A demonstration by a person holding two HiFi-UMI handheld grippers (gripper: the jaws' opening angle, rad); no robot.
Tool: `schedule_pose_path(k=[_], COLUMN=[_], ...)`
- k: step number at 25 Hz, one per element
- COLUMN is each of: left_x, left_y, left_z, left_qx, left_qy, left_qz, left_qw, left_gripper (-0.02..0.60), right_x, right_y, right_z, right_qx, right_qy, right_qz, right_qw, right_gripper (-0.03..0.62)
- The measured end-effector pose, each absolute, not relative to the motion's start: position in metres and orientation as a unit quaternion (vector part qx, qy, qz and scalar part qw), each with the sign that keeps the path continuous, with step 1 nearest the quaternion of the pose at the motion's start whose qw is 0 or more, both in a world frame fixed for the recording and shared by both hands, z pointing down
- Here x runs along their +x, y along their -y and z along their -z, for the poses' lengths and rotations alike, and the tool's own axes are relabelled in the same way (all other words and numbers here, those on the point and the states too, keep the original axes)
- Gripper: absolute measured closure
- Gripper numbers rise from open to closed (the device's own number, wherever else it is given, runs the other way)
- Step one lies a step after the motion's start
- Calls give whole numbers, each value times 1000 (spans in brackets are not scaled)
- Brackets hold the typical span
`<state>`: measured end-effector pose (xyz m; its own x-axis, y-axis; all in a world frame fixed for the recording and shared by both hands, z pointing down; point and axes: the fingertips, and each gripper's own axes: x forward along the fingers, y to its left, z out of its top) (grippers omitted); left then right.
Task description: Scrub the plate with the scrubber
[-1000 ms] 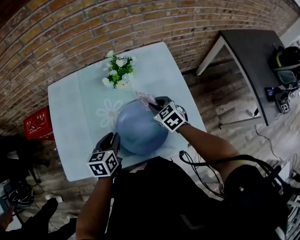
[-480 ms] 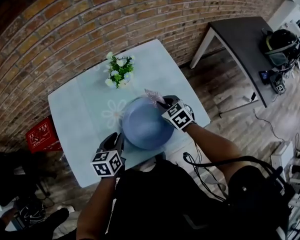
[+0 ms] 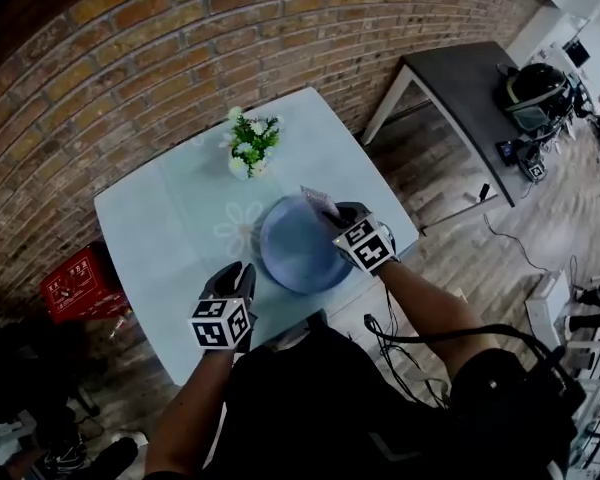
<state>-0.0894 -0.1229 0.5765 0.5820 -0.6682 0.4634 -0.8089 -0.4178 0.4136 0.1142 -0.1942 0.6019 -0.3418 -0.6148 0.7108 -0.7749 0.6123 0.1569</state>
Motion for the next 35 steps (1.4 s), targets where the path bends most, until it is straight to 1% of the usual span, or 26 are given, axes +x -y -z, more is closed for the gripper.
schedule_pose_path(k=[4, 6, 9, 13, 19, 24, 25, 27, 30, 35], left_x=[-90, -91, -85, -80, -75, -58, -56, -51, -48, -48], left_y=[123, 124, 125, 129, 131, 129, 129, 129, 125, 119], left_z=[-579, -580, -586, -593, -603, -606, -608, -613, -622, -633], left_qx=[843, 843, 845, 833, 800, 791, 788, 781, 771, 749], left_qy=[424, 423, 415, 434, 485, 498, 502, 509, 519, 536], left_qz=[-106, -108, -112, -119, -143, -124, -125, -128, -137, -132], left_qw=[314, 314, 318, 321, 323, 333, 334, 338, 343, 366], left_gripper=[477, 525, 558, 560, 560, 555, 541, 469, 466, 468], right_x=[119, 119, 115, 117, 108, 98, 98, 94, 83, 73], right_y=[188, 185, 183, 187, 199, 202, 203, 204, 201, 191], right_z=[-598, -597, -599, -612, -625, -635, -637, -640, -644, -654], right_qx=[457, 461, 446, 413, 340, 278, 271, 258, 237, 201], right_qy=[788, 777, 769, 763, 779, 766, 761, 751, 744, 739], right_qz=[-110, -103, -75, -40, 6, 101, 115, 137, 147, 129], right_qw=[399, 416, 451, 495, 527, 571, 579, 592, 608, 630], right_gripper=[525, 525, 525, 525, 525, 525, 525, 525, 525, 525])
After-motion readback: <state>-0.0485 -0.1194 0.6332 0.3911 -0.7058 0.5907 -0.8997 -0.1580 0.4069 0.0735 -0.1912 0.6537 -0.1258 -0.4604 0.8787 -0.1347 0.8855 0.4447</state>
